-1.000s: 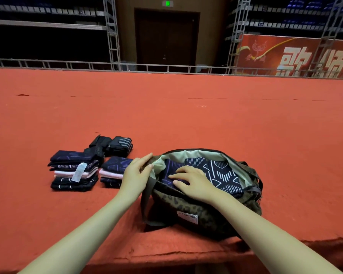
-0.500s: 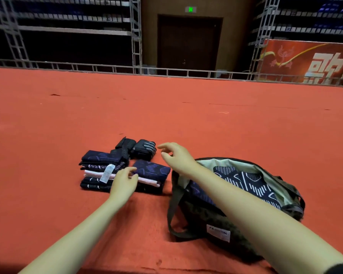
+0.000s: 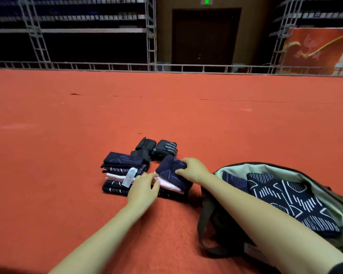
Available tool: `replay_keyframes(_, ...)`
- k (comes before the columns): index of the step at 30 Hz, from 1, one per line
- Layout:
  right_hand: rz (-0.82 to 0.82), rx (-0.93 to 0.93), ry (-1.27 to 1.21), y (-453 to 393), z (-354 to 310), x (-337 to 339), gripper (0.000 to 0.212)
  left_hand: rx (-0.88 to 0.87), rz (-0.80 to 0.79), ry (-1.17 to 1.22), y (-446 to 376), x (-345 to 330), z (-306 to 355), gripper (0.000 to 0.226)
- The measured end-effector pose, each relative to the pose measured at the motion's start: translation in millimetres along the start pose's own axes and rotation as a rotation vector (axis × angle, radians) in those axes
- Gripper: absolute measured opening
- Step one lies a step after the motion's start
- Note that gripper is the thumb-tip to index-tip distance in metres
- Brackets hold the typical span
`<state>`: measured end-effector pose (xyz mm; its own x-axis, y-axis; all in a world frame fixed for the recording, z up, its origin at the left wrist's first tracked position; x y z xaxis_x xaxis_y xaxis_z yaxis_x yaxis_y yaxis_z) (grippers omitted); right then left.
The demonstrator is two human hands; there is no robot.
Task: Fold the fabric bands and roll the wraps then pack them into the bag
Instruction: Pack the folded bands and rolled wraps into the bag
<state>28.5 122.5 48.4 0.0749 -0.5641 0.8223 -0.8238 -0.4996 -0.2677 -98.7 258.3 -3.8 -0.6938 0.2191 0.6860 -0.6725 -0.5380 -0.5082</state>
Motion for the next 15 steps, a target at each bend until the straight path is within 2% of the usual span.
replay_keyframes(4,0.237,-0.075,-0.262,5.4,3.3,39.5,0.007,-0.160,-0.014,-0.042,-20.4,-4.5,11.5,0.043)
replay_keyframes(7,0.346,-0.135,-0.463,15.7,15.1,64.3,0.032,-0.256,-0.278,-0.100,-41.4,-17.2,24.4,0.064)
replay_keyframes(10,0.407,-0.146,-0.495,29.2,33.6,78.2,0.045,-0.376,-0.558,-0.203,-57.4,-28.7,36.2,0.078)
replay_keyframes(12,0.434,-0.176,-0.529,36.9,49.8,82.5,0.046,-0.437,-0.627,-0.223,-62.9,-30.0,40.3,0.075)
replay_keyframes(15,0.478,-0.228,-0.610,46.0,68.6,87.9,0.047,-0.547,-0.585,-0.244,-67.7,-20.6,47.0,0.055)
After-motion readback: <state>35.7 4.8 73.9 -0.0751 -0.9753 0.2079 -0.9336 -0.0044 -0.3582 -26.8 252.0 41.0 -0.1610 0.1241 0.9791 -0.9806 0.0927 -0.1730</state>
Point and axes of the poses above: each hand's wrist, its own y-axis away from the middle knuckle, its own x-axis out of the back of the hand, z = x × y, the point moved 2 cm from there along -y, towards the middle knuckle, and after that the axes turned 14 degrees about z, right-handed, at the moved point
